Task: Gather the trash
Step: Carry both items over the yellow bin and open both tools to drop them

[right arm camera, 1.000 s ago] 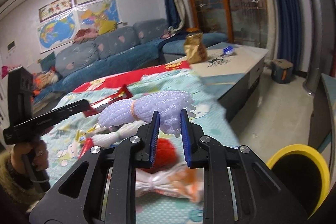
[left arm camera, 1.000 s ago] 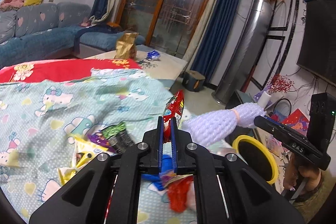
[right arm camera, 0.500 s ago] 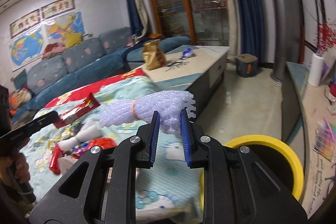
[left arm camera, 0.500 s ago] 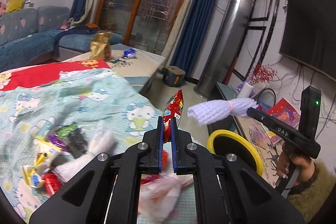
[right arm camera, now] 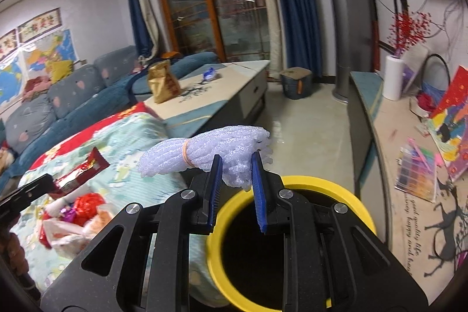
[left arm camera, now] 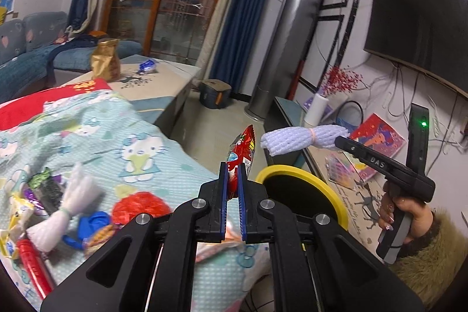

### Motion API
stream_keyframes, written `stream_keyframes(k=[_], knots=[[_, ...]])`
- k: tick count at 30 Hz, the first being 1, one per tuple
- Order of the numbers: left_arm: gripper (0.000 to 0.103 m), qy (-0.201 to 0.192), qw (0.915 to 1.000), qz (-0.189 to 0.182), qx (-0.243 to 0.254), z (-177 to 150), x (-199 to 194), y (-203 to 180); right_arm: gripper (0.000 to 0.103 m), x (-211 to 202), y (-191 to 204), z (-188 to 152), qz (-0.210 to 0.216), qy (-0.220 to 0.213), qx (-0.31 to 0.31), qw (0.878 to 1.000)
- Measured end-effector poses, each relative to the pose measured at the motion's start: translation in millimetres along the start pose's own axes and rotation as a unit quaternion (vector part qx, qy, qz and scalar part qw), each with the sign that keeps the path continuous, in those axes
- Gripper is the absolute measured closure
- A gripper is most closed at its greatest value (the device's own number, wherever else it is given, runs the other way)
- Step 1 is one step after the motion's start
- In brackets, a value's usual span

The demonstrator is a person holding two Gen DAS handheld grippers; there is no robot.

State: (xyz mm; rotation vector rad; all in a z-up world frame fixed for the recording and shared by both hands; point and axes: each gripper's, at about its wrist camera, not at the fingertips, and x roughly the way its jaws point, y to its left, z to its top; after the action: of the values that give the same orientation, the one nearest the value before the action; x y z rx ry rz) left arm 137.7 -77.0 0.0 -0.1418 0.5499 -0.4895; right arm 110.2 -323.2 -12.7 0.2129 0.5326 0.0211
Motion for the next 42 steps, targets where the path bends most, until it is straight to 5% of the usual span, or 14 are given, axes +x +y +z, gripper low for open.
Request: stream_keyframes(k=[23,37,39,42], knots=[[0.097,0.068,0.9942,-0.063,0.053,-33.0,72.9,-81.6,0.088,10.0,-88.2,-24.9,-0.116,0.055,0.047,0.991],[0.096,0.114,0.9883,-0.082,0.06,-52.4,119.4,-109.4,0.078,25.2,-110.4,-44.8,-0.129,0.102,0.057,0.985],[0.09,0.141,0.9833,-0.102,0.053,-56.8,133.0,-111.3,0.062,27.1,-112.5,-48.2,-0.129,0.108,0.062,0.984],[0.051,0.139,0.9845,-0.095,0.048,-62.9,141.1,-110.7,0.056,27.5,-117.7,-51.0,-0.133,0.11,0.078,0.982]])
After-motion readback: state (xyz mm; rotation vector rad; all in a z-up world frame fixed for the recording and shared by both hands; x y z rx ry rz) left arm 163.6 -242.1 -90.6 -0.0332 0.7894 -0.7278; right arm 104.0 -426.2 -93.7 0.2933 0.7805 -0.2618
